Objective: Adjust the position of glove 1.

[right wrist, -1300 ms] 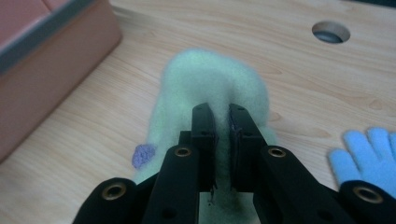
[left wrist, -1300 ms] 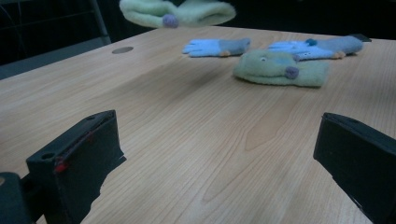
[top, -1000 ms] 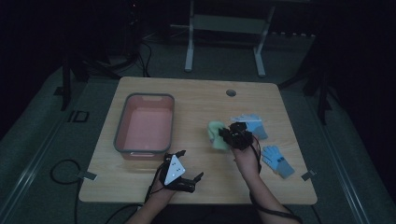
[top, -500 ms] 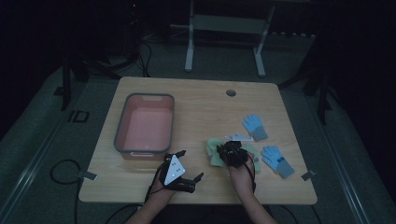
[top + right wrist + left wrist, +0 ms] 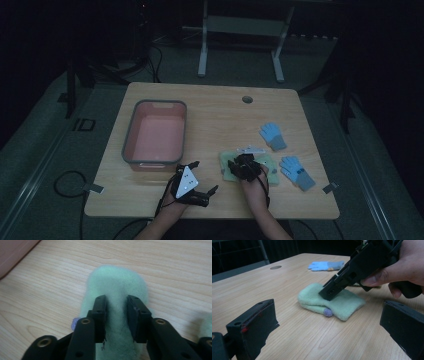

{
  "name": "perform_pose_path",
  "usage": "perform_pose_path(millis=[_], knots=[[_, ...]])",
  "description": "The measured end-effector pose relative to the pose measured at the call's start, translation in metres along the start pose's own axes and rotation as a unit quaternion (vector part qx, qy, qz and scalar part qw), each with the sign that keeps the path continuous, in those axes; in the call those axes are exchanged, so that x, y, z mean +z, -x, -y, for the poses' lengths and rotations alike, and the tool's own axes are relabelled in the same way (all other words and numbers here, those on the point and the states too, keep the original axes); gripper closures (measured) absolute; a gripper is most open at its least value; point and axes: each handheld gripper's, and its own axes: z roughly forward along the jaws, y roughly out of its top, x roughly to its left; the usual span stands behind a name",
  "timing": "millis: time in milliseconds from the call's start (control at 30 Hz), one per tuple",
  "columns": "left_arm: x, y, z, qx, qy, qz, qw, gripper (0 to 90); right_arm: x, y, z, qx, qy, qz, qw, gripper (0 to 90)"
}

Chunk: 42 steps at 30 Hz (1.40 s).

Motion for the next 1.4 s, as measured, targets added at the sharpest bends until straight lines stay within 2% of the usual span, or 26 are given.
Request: perform_pose_path(millis=[100, 167, 200, 233, 367, 567, 600, 667, 700, 733, 833, 867, 1000, 1067, 1133, 1233, 1400], knots=[[0.000, 0.000, 0.000, 0.001, 0.000, 0.001, 1.0000, 0.5, -0.003, 0.000, -0.004, -0.019, -0.004, -0.004, 0.9998, 57.3], [0.000, 0.000, 0.000, 0.001, -0.001, 0.002, 1.0000, 0.5, -0.008, 0.001, -0.008, -0.034, 0.007, -0.009, 0.9993, 54.4], [0.000, 0.000, 0.000, 0.002, 0.000, 0.001, 1.0000, 0.5, -0.012, 0.002, -0.012, -0.044, 0.013, -0.004, 0.9989, 54.1], [0.000, 0.000, 0.000, 0.002, -0.001, 0.001, 1.0000, 0.5, -0.016, 0.004, -0.015, -0.047, 0.025, -0.012, 0.9985, 53.7], [0.000, 0.000, 0.000, 0.002, -0.001, 0.001, 1.0000, 0.5, -0.028, 0.017, -0.026, -0.052, 0.037, -0.048, 0.9968, 57.1], [0.000, 0.000, 0.000, 0.003, -0.002, 0.001, 1.0000, 0.5, -0.045, 0.039, -0.033, -0.091, 0.035, -0.053, 0.9939, 57.1], [0.000, 0.000, 0.000, 0.003, -0.002, 0.001, 1.0000, 0.5, -0.047, 0.043, -0.033, -0.094, 0.031, -0.049, 0.9939, 59.5], [0.000, 0.000, 0.000, 0.004, -0.003, 0.001, 1.0000, 0.5, -0.048, 0.047, -0.033, -0.096, 0.026, -0.058, 0.9933, 59.5], [0.000, 0.000, 0.000, 0.002, -0.002, 0.002, 1.0000, 0.5, -0.050, 0.050, -0.032, -0.102, 0.028, -0.064, 0.9923, 59.6], [0.000, 0.000, 0.000, 0.002, -0.002, 0.002, 1.0000, 0.5, -0.054, 0.060, -0.032, -0.120, 0.026, -0.069, 0.9900, 60.3], [0.000, 0.000, 0.000, 0.002, -0.001, 0.001, 1.0000, 0.5, -0.060, 0.074, -0.031, -0.127, 0.029, -0.072, 0.9888, 61.5], [0.000, 0.000, 0.000, 0.002, -0.001, 0.001, 1.0000, 0.5, -0.060, 0.074, -0.031, -0.127, 0.029, -0.072, 0.9888, 61.5], [0.000, 0.000, 0.000, 0.002, -0.001, 0.002, 1.0000, 0.5, -0.066, 0.094, -0.027, -0.153, 0.031, -0.072, 0.9851, 64.8], [0.000, 0.000, 0.000, 0.002, -0.001, 0.001, 1.0000, 0.5, -0.067, 0.103, -0.022, -0.167, 0.020, -0.079, 0.9826, 65.0], [0.000, 0.000, 0.000, 0.003, -0.001, 0.001, 1.0000, 0.5, -0.067, 0.112, -0.015, -0.171, 0.007, -0.082, 0.9818, 64.7], [0.000, 0.000, 0.000, 0.002, -0.001, 0.000, 1.0000, 0.5, -0.063, 0.122, -0.004, -0.164, -0.005, -0.091, 0.9823, 61.3], [0.000, 0.000, 0.000, 0.002, 0.000, 0.000, 1.0000, 0.5, -0.047, 0.130, 0.015, -0.171, -0.031, -0.085, 0.9812, 58.2]])
